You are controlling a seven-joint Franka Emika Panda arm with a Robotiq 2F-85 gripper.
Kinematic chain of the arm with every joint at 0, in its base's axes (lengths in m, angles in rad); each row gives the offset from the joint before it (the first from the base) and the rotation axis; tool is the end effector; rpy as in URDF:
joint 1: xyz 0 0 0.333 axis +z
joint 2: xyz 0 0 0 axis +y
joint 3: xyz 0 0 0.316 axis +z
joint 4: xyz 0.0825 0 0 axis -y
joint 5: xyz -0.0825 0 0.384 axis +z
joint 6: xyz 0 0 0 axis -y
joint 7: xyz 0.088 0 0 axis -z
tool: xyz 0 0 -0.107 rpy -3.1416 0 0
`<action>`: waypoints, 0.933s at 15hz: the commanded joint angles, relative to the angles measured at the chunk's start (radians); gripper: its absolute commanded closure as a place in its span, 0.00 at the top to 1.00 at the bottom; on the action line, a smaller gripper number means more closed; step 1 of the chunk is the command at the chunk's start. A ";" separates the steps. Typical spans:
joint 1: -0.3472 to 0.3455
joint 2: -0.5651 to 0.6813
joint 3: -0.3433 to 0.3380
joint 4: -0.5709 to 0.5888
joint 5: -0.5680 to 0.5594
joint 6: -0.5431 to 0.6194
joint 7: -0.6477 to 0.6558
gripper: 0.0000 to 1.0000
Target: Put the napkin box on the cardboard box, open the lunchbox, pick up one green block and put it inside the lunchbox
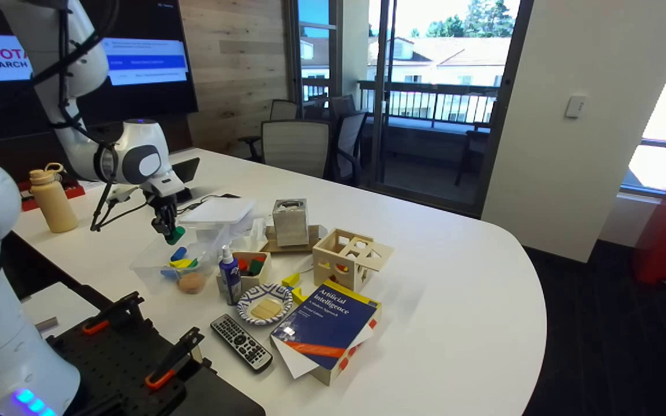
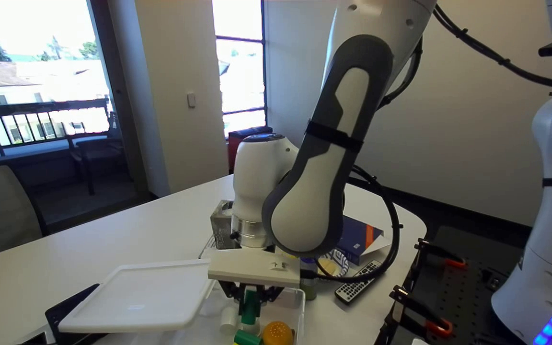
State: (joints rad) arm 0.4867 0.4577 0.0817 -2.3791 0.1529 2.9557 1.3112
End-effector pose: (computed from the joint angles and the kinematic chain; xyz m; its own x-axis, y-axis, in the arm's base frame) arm 0.4314 0.2666 0.1429 0.6218 -0.7815 -0.0503 -0.7801 -0.6124 -0.1282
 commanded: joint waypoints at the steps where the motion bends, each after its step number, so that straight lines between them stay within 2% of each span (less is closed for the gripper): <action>1: -0.078 0.073 0.048 0.064 0.022 -0.044 -0.076 0.08; 4: -0.095 0.112 0.051 0.094 0.025 -0.059 -0.104 0.08; 5: -0.092 0.120 0.046 0.102 0.024 -0.062 -0.109 0.27; 6: -0.095 0.125 0.048 0.108 0.027 -0.064 -0.113 0.57; 8: -0.096 0.126 0.051 0.111 0.025 -0.067 -0.118 0.65; 12: -0.103 0.102 0.060 0.095 0.029 -0.056 -0.139 0.95; 14: -0.105 0.077 0.059 0.076 0.027 -0.051 -0.152 1.00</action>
State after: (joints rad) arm 0.4045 0.5876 0.1229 -2.2752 0.1533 2.9247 1.2094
